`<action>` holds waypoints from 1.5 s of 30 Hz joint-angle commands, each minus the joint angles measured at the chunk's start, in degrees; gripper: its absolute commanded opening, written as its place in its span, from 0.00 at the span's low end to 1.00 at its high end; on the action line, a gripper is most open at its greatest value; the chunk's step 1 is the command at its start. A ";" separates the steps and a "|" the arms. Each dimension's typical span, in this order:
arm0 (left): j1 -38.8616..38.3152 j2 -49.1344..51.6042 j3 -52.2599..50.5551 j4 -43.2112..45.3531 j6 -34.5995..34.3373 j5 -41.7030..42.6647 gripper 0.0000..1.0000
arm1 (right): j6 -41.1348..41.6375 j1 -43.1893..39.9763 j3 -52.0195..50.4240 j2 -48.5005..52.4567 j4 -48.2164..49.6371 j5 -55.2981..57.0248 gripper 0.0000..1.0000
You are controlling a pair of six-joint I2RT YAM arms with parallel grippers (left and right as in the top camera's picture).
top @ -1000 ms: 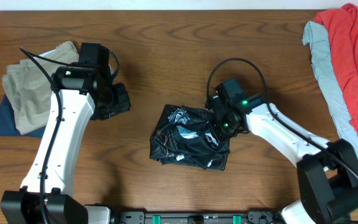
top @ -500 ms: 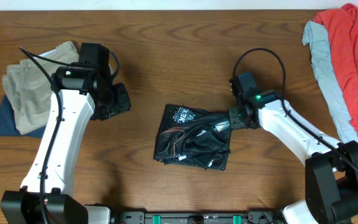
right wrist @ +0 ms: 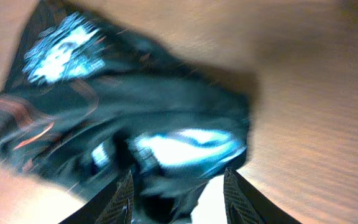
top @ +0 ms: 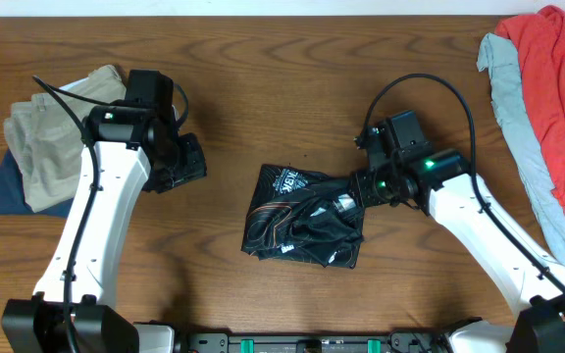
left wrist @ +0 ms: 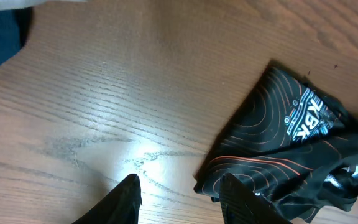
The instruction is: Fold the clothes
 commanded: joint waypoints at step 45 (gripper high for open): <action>-4.26 2.16 -3.37 2.27 4.57 2.01 0.70 | 14.95 6.23 0.31 5.66 -14.62 17.38 0.16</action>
